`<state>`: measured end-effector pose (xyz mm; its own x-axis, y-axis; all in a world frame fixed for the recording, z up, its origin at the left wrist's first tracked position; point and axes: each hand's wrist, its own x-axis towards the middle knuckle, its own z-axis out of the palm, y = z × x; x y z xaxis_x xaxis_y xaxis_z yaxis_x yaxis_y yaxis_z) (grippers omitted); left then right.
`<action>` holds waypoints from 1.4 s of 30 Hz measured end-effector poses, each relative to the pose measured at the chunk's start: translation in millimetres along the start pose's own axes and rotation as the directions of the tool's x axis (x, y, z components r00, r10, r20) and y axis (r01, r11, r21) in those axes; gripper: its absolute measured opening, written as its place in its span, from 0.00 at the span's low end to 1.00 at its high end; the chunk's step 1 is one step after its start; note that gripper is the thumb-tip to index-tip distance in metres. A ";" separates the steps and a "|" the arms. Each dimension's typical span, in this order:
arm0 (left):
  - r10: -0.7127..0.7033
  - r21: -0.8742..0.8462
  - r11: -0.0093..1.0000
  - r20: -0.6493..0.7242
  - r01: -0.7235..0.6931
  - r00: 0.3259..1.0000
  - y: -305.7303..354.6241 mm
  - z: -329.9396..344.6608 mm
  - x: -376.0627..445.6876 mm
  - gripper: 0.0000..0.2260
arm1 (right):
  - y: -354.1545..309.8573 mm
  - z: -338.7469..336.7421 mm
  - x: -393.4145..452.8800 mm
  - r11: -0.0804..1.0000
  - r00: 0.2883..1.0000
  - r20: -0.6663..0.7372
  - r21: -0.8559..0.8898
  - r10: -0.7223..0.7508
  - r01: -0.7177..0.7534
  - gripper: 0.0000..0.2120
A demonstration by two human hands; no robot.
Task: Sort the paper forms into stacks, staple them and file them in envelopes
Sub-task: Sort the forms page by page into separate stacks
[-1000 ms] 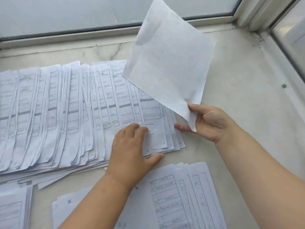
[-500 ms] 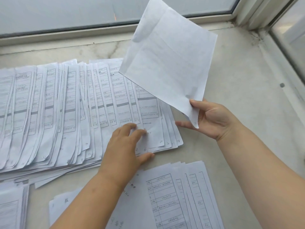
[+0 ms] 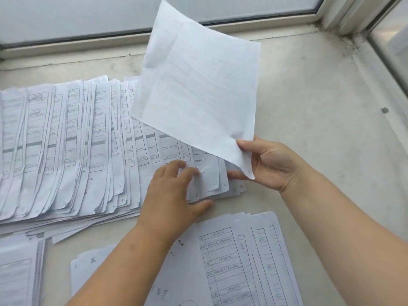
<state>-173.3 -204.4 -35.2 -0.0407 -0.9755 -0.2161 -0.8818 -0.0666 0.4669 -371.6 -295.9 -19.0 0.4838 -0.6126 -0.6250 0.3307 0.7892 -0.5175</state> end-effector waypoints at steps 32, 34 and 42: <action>-0.707 -0.833 0.553 -0.473 -0.007 0.526 -14.4 -20.4 -21.2 0.08 | 12.8 13.9 -0.5 0.823 0.944 -0.239 -0.565 -0.226 0.054 0.12; -0.617 -0.784 0.620 -0.516 -0.038 0.593 -16.0 -17.8 -22.3 0.10 | 12.6 20.2 4.9 0.791 0.948 -0.230 -0.611 -0.221 0.036 0.12; -0.011 -0.095 0.995 -0.068 0.004 0.998 -22.1 16.3 -8.1 0.23 | 33.6 21.5 18.8 0.576 0.802 -0.298 -0.814 -0.518 0.069 0.23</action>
<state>-161.1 -191.6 -57.7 0.0012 -0.9868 -0.1621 -0.8332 -0.0906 0.5455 -333.9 -279.9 -35.6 -0.0252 -0.9128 -0.4076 -0.4357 0.3770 -0.8174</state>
